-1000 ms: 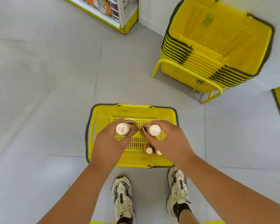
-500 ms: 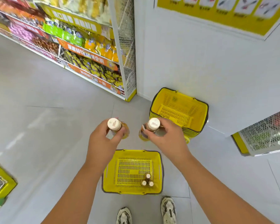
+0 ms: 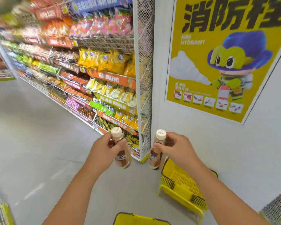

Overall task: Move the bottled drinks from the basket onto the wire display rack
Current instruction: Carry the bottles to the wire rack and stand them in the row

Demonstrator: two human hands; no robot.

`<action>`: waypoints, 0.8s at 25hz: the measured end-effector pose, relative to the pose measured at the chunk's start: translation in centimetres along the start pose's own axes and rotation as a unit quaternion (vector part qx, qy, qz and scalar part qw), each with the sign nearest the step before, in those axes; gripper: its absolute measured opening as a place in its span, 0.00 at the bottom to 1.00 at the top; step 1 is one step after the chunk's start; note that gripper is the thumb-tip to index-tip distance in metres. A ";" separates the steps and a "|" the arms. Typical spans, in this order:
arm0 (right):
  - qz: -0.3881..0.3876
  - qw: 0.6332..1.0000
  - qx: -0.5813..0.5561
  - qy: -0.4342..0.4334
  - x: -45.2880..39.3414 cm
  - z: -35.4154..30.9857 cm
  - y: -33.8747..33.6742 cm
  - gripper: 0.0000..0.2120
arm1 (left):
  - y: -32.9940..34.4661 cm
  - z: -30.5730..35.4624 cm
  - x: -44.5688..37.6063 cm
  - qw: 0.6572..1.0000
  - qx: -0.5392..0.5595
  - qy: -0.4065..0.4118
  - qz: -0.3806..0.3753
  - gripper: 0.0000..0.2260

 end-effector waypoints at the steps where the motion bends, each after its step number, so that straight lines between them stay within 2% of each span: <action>1: -0.012 1.000 -0.004 -0.014 -0.4 -1.4 -0.3 0.09 | -1.0 1.2 -0.1 1.000 0.005 0.002 0.003 0.05; 4: -0.049 0.998 0.000 -0.042 -1.6 -5.5 -1.0 0.09 | -3.0 4.3 0.3 1.000 0.023 -0.001 0.012 0.05; 11: -0.118 0.988 -0.014 -0.100 -4.7 -13.4 -0.9 0.05 | -9.2 8.8 2.8 0.989 0.042 -0.041 0.137 0.04; 16: -0.188 0.969 -0.041 -0.154 -5.3 -18.5 2.8 0.05 | -15.4 9.8 6.4 0.972 0.037 -0.070 0.223 0.09; 20: -0.245 0.951 -0.056 -0.181 -3.5 -22.2 8.5 0.05 | -21.1 8.5 9.7 0.959 0.010 -0.092 0.269 0.10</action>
Point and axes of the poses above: each hand's wrist, its own x-axis away from the middle knuckle, its own y-axis out of the palm, z = x × y, the point moved 9 cm from there along -x, towards the middle knuckle, and after that the axes turned 2 degrees about -y, right-handed, at the moved point
